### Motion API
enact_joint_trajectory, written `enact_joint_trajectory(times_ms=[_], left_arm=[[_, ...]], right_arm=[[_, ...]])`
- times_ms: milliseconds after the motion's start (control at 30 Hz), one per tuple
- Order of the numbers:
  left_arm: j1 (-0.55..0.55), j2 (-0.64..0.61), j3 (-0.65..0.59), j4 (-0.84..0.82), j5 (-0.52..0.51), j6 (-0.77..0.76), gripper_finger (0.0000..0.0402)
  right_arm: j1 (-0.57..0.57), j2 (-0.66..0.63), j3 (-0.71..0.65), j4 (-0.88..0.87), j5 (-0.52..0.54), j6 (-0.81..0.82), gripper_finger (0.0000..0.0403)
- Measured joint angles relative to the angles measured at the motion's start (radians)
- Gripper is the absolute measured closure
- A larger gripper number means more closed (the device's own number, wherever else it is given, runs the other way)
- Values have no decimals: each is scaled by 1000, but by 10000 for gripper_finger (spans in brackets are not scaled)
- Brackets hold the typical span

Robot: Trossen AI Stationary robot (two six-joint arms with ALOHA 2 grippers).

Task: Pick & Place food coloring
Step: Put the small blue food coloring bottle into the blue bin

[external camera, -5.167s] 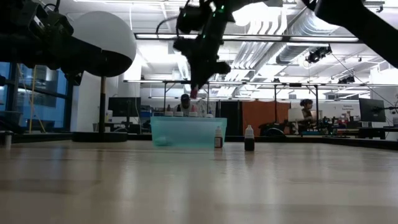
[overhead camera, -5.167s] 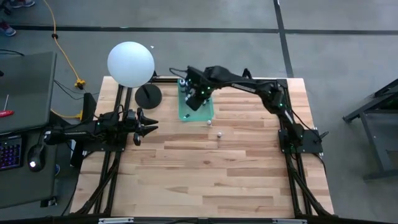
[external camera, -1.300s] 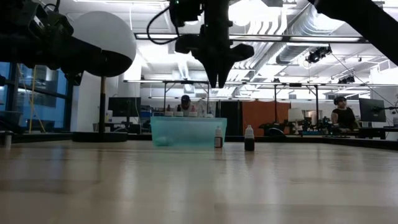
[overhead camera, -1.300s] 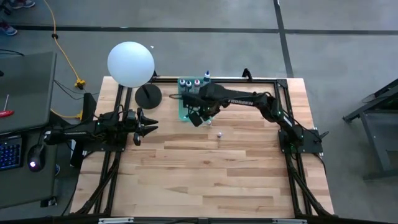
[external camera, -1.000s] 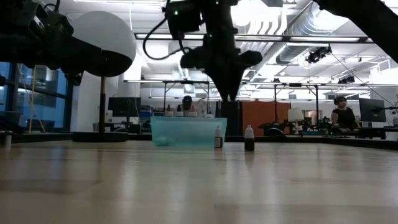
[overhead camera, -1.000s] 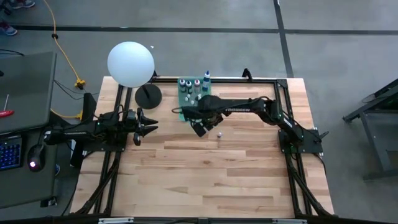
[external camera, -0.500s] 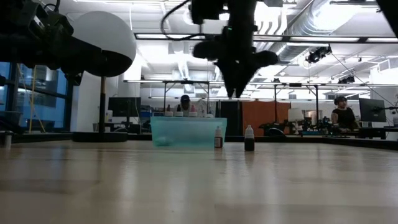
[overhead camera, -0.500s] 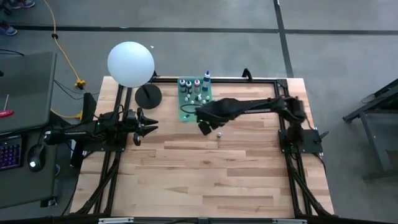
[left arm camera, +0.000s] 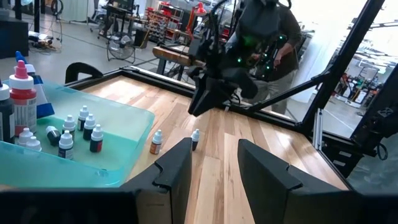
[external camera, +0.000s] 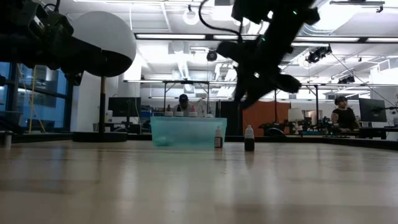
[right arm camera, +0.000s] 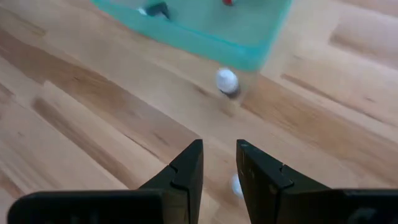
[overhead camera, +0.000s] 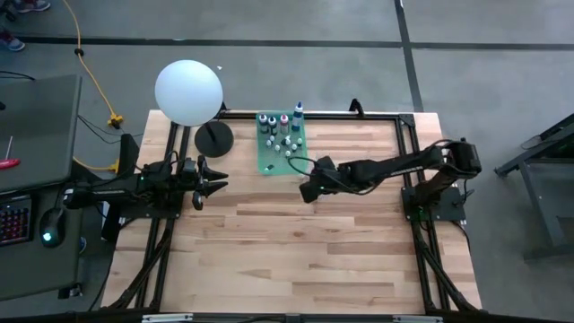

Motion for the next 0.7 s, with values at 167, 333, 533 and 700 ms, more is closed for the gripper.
enact_joint_trajectory(times_ms=[167, 333, 533, 700], left_arm=[[0, 0, 0, 0, 0, 0, 273], [0, 0, 0, 0, 0, 0, 273], [0, 0, 0, 0, 0, 0, 273], [0, 0, 0, 0, 0, 0, 273]], right_arm=[[0, -1, -44, -12, -72, -54, 315], [29, -1, -46, -61, -84, -173, 315], [71, -1, -42, -58, -44, -281, 315], [107, -1, -42, -59, -12, -409, 311]])
